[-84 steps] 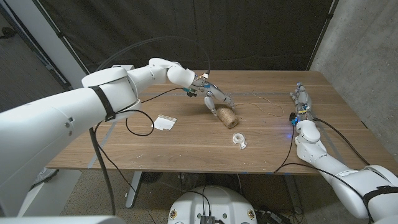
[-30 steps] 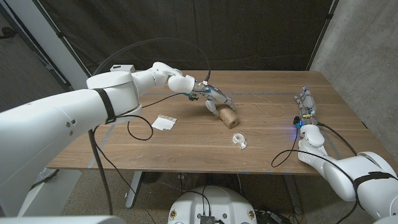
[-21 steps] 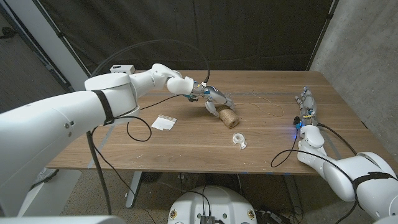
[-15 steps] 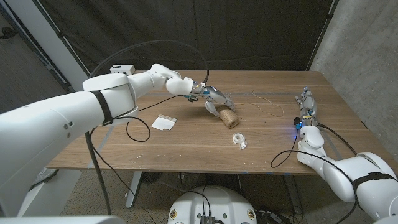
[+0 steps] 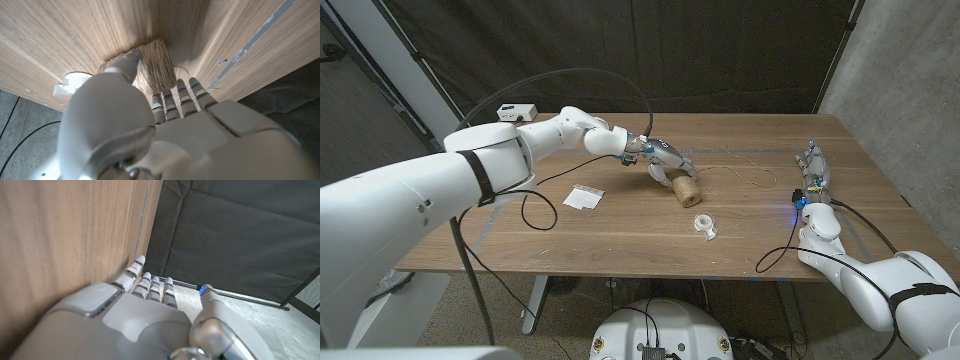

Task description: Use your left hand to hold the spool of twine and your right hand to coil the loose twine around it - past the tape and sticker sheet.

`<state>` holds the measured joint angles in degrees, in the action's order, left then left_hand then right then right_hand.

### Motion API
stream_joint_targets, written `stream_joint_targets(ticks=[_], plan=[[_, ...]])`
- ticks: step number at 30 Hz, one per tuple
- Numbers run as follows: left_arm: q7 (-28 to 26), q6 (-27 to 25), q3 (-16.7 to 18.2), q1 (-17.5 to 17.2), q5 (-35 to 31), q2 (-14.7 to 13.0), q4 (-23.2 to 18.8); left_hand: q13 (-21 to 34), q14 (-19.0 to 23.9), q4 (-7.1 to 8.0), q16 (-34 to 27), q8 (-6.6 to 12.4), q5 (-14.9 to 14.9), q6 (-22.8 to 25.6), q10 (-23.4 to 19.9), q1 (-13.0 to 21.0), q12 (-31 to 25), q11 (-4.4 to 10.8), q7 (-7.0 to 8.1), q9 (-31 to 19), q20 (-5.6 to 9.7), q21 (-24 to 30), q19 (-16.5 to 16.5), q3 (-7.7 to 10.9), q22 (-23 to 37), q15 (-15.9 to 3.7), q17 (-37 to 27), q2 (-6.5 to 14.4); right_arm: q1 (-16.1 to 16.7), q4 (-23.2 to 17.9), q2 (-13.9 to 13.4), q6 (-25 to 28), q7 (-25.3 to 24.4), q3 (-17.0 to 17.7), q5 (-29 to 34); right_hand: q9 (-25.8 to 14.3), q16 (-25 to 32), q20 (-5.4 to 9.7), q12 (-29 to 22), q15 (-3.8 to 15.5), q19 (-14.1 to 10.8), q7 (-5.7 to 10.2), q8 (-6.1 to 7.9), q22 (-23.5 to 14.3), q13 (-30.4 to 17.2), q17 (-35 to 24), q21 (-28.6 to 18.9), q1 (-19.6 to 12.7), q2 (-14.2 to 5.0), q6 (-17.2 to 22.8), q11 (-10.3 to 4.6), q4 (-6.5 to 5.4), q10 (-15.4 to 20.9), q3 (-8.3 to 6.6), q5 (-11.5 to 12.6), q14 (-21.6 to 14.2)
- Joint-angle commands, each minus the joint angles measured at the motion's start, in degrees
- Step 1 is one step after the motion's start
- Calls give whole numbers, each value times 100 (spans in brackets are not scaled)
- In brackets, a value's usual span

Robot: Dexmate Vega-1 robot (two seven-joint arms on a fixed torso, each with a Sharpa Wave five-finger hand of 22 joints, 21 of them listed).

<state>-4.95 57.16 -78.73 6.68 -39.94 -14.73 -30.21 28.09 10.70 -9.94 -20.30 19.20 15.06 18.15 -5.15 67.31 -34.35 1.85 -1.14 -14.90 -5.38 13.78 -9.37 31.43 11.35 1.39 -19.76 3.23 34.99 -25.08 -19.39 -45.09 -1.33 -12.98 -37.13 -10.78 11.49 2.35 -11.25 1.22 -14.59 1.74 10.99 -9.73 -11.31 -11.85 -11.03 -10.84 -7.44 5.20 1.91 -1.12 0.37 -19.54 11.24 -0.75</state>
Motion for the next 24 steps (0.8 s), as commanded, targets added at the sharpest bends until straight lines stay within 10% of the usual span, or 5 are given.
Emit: stream_joint_targets(ticks=[1,24], plan=[[-326,-44,91,-93,-216,-60,-71,85,131,-3,-119,102,-6,153,-125,112,-110,9,7,-58,4,38,-99,-80,17,-34,-93,32,193,-286,-77,59,-130,-48,0,-29,28,21,-20,9,-37,-20,20,-21,-15,-16,-26,41,19,-15,11,-9,-25,-18,11,20],[-1186,1,-66,-140,-416,-36,250,639,705,-13,-944,782,-22,855,-777,623,-717,275,147,-369,51,118,-440,-526,58,-345,-752,12,235,-313,-39,135,-179,-107,-1,-28,28,36,-20,12,-46,-23,22,-21,-15,-11,-27,50,20,-13,-3,-5,-27,-35,15,14]])
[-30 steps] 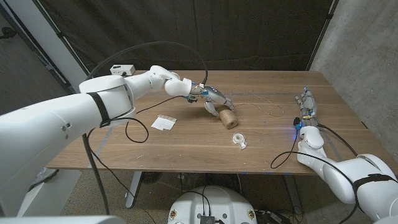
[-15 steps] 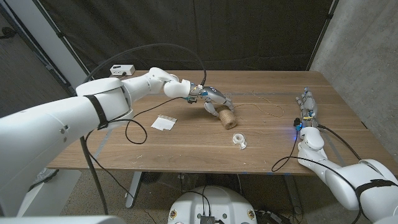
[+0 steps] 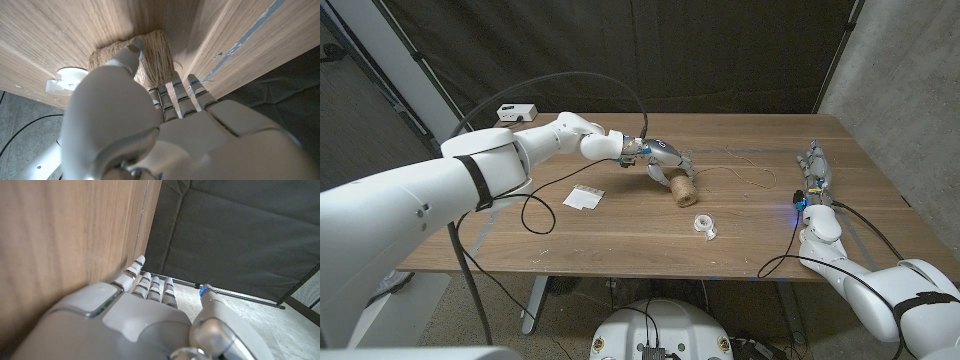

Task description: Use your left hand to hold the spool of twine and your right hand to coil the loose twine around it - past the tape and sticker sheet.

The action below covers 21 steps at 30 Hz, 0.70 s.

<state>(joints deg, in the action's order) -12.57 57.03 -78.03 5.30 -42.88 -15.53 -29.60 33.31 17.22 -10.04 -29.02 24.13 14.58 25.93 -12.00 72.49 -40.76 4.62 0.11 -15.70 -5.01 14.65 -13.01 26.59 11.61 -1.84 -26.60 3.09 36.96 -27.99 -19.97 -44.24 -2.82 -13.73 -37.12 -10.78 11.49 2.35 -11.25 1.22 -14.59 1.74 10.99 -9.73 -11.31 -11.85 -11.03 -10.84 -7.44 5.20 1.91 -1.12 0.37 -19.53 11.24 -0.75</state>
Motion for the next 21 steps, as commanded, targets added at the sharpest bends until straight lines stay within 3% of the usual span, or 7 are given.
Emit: stream_joint_targets(ticks=[1,10,21], plan=[[-409,17,-157,9,-122,52,203,130,54,-3,-88,305,26,86,-92,120,-82,-7,17,-297,10,33,-82,-51,34,-25,-84,27,38,-17,22,51,-35,-36,2,-28,28,36,-20,14,-46,-22,21,-21,-15,-11,-27,51,20,-16,-3,-6,-28,-36,15,15],[-551,18,-239,44,-120,51,245,249,84,12,-228,445,26,167,-163,221,-170,49,55,-371,31,42,-115,-127,45,-61,-218,38,45,-25,30,62,-46,-56,14,-28,31,35,-22,13,-50,-29,23,-21,-15,-10,-28,53,18,-11,11,-4,-24,-42,16,5],[-504,17,-247,77,17,66,265,332,56,9,-299,522,32,165,-149,301,-206,42,55,-422,35,41,-116,-172,52,-69,-304,37,229,-515,-125,275,-211,-108,85,-28,31,35,-26,12,-53,-29,25,-21,-15,-9,-28,60,19,-9,6,-5,-15,-48,17,3]])
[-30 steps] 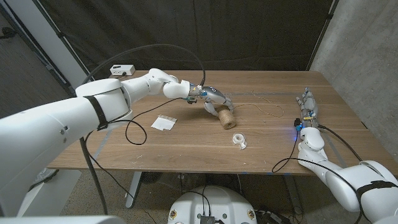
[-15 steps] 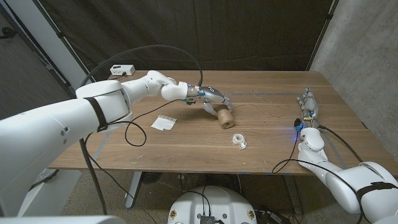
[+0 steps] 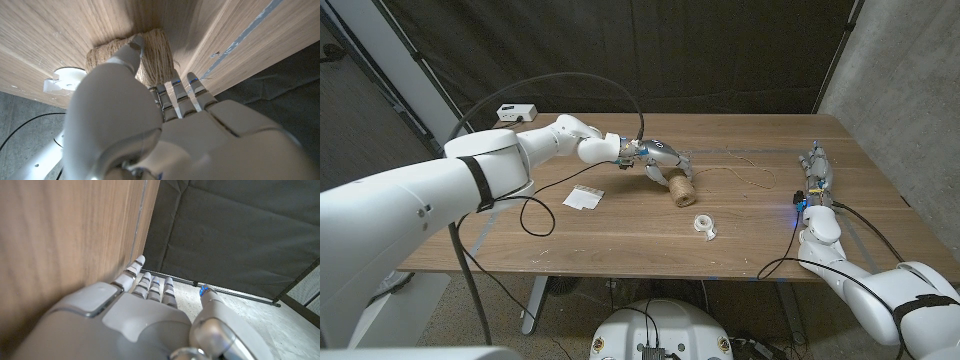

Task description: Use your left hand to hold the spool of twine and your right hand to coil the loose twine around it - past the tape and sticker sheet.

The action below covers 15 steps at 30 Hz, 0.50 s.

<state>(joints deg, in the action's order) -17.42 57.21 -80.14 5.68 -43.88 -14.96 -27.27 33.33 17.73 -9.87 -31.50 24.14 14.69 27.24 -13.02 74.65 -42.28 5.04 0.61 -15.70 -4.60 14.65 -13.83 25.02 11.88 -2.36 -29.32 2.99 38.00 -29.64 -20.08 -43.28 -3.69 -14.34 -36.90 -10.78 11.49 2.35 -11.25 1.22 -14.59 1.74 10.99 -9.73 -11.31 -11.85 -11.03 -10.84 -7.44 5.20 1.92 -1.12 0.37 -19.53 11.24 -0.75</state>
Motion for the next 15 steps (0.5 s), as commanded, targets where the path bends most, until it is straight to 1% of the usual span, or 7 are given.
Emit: stream_joint_targets(ticks=[1,5,11,15], plan=[[18,6,-33,47,135,11,40,340,4,-8,-59,527,21,27,-47,95,-58,6,7,-428,-5,41,-36,-20,26,-20,-40,46,126,-366,-119,188,-124,-52,68,-28,31,33,-25,11,-53,-26,25,-21,-15,-9,-28,61,20,-7,2,-5,-17,-48,17,2],[78,2,-3,45,188,-13,13,370,-4,-3,-85,556,23,24,-45,120,-72,9,-1,-447,-2,39,-32,-36,29,-13,-71,51,140,-451,-146,229,-133,-69,90,-28,31,36,-24,13,-54,-25,26,-21,-15,-10,-28,66,19,-5,6,-7,-21,-50,17,3],[56,-18,66,16,186,-109,-148,413,-6,-6,-118,603,28,35,-48,165,-92,8,2,-474,-3,39,-31,-55,33,-19,-107,47,226,-701,-222,336,-193,-97,134,-28,31,34,-21,14,-54,-26,26,-21,-15,-9,-27,69,20,-5,16,-6,-27,-54,17,4],[118,-19,139,-15,192,-174,-255,440,-3,-3,-136,629,32,27,-61,187,-109,12,1,-492,-2,39,-31,-65,35,-29,-126,47,311,-962,-309,449,-280,-110,175,-28,30,33,-22,13,-54,-28,27,-21,-15,-8,-27,68,22,-2,12,-4,-25,-57,18,3]])
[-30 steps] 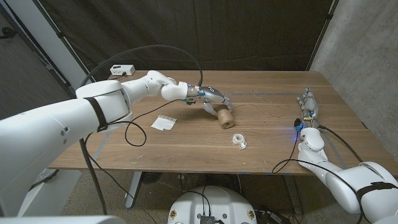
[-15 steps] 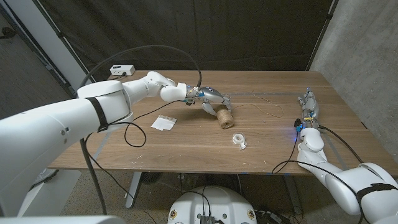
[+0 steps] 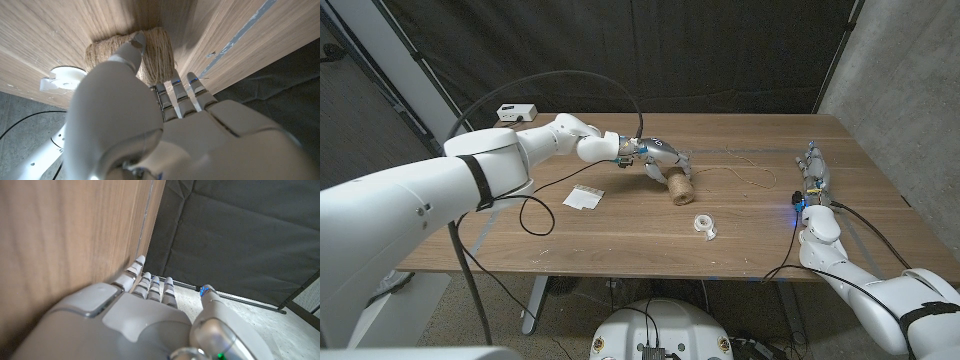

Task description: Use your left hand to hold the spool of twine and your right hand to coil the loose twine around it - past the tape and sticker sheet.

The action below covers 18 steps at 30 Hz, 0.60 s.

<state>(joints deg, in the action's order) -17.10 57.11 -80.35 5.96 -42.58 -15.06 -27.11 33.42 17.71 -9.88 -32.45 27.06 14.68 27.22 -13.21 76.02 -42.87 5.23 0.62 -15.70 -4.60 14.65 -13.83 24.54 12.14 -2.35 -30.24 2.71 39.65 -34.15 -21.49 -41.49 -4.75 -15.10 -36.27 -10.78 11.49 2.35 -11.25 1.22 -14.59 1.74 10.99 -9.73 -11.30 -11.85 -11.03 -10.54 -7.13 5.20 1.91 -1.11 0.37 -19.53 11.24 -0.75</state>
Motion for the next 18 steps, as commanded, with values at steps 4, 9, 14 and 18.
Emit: stream_joint_targets(ticks=[4,9,14,18], plan=[[35,9,191,-52,13,-158,-263,455,3,8,-43,366,38,41,-37,57,-58,-3,6,-507,0,38,-31,-20,10,-31,-41,78,312,-1033,-356,506,-350,-47,194,-28,29,35,-23,13,-55,-25,27,-21,-15,-8,-27,40,-8,-2,6,-3,-24,-59,18,5],[-132,24,191,-41,-44,-110,-173,482,11,12,-50,392,43,27,-38,71,-70,10,6,-526,4,37,-30,-27,12,-29,-49,71,436,-1605,-610,789,-547,-48,333,-28,28,32,-24,19,-56,-30,28,-21,-15,-7,-27,42,-5,-1,9,-2,-22,-61,18,5],[-215,38,187,-27,-74,-128,-184,511,23,22,-46,425,50,29,-57,75,-88,19,13,-545,7,38,-32,-27,15,-39,-49,72,481,-1915,-746,930,-631,-44,432,-28,29,32,-24,20,-56,-30,26,-21,-15,-6,-26,43,-6,-4,16,-1,-23,-66,18,3],[-245,18,196,-26,-101,-168,-229,534,28,29,-49,455,53,39,-60,79,-98,21,16,-560,8,38,-33,-32,16,-47,-56,73,498,-2060,-789,1002,-660,-47,483,-28,27,33,-26,20,-55,-29,27,-21,-15,-5,-26,44,-5,-2,16,1,-18,-69,18,5]])
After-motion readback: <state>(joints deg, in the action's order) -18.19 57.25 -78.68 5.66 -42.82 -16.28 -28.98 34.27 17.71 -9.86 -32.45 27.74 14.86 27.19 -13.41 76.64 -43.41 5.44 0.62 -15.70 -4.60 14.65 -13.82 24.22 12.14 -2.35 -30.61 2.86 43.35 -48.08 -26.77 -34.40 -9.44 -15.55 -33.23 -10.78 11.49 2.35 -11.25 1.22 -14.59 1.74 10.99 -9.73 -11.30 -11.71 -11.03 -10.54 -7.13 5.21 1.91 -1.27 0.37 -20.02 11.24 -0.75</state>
